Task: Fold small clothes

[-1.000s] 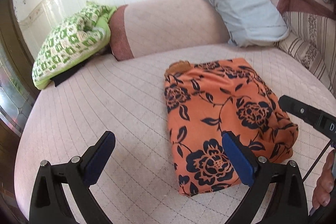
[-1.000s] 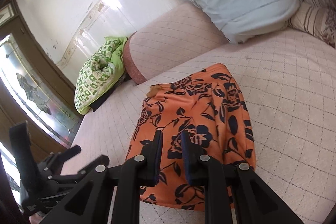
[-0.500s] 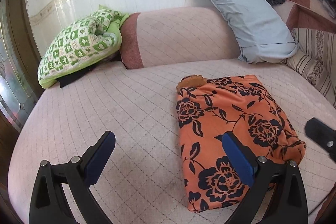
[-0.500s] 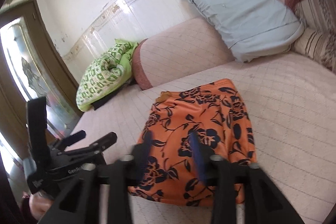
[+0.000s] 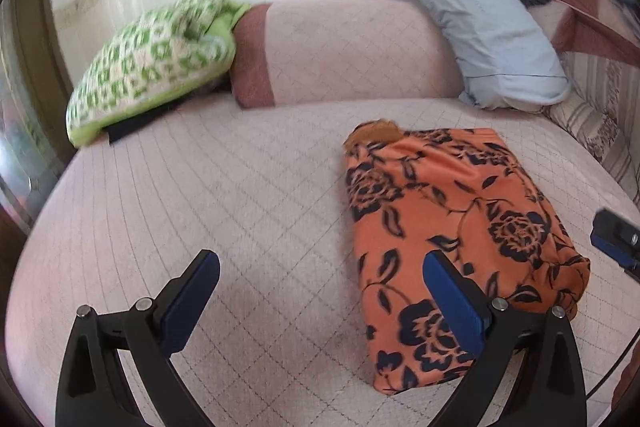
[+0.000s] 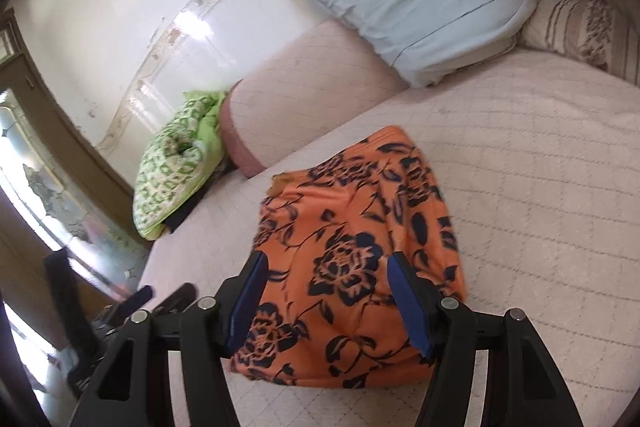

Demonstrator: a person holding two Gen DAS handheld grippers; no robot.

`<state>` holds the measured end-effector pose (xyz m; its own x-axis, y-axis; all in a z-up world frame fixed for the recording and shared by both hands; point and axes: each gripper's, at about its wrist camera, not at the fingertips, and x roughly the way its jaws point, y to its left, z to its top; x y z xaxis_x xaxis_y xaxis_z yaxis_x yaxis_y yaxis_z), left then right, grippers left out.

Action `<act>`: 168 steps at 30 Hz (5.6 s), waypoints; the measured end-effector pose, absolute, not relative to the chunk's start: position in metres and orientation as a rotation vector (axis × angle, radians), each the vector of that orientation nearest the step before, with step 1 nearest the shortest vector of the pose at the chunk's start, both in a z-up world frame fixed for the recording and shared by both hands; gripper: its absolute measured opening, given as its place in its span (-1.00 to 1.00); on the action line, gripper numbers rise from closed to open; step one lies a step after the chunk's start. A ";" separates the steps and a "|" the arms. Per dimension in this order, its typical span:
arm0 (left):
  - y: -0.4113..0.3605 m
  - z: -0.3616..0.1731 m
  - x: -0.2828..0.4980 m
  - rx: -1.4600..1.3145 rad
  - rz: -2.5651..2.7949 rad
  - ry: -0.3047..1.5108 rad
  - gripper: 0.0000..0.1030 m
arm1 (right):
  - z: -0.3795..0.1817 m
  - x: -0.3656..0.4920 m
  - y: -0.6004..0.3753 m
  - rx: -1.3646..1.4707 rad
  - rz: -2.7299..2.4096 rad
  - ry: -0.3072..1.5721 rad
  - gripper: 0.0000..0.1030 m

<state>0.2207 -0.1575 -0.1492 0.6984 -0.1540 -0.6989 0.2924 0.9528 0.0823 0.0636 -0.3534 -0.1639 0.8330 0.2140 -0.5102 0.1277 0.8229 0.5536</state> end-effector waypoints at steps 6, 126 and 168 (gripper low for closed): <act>-0.135 -0.165 0.239 0.128 -0.245 0.833 0.97 | -0.177 0.080 -0.332 0.530 0.082 0.685 -0.58; -0.206 -0.231 0.309 -0.095 -0.838 1.209 0.97 | -0.270 0.169 -0.444 1.068 0.224 0.916 0.49; -0.145 -0.165 0.258 -0.005 -0.650 0.976 -0.12 | -0.183 0.162 -0.315 0.789 0.353 0.771 -0.09</act>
<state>0.2577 -0.1448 -0.1654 0.3878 -0.5131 -0.7657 0.5084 0.8120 -0.2867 0.1619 -0.3152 -0.1834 0.6792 0.5509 -0.4850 -0.0078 0.6662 0.7457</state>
